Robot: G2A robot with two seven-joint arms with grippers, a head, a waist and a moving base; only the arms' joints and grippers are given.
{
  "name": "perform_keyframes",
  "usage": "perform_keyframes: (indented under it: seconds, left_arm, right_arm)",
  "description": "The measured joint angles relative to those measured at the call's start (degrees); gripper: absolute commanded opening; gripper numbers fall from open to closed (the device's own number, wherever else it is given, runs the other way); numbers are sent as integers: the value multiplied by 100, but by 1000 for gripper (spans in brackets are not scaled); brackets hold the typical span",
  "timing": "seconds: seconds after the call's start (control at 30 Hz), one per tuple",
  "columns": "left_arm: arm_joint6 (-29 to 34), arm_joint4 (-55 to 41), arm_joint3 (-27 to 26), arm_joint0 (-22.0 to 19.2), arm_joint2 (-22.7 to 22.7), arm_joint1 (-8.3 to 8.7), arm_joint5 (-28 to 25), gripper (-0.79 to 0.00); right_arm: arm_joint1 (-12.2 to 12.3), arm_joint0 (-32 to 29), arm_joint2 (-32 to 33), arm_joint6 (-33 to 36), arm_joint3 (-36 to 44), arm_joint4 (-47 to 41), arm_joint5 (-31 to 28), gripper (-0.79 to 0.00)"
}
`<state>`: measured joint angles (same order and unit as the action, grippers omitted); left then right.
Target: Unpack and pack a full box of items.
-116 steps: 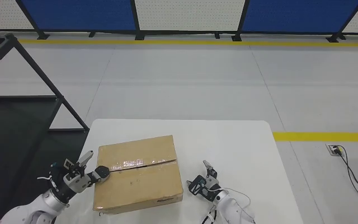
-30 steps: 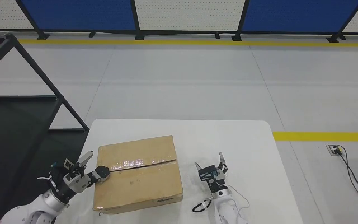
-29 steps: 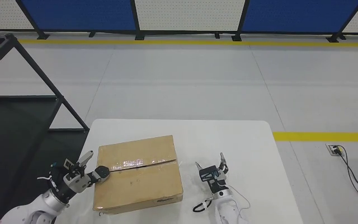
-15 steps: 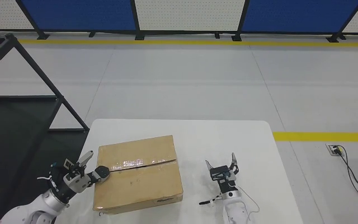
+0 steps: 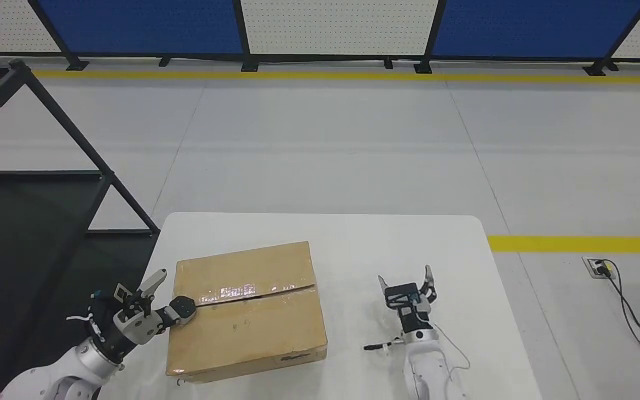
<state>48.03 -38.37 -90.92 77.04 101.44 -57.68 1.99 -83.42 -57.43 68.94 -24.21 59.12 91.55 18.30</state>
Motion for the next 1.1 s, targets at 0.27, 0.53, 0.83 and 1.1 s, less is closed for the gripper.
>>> perform_keyframes:
  seconds: [0.27, 0.53, 0.83, 1.1]
  left_arm:
    - [0, 0, 0, 0, 0, 0, 0, 0]
    - [0, 0, 0, 0, 0, 0, 0, 0]
    - [0, 0, 0, 0, 0, 0, 0, 0]
    - [0, 0, 0, 0, 0, 0, 0, 0]
  right_arm:
    - [79, -249, 348, -42, 398, -54, -143, 0]
    - [130, -502, 540, -96, 965, -169, -529, 0]
    - [135, -1010, 499, -254, 1868, -138, -551, 0]
    - [117, -1576, 267, -165, 2949, 285, -191, 0]
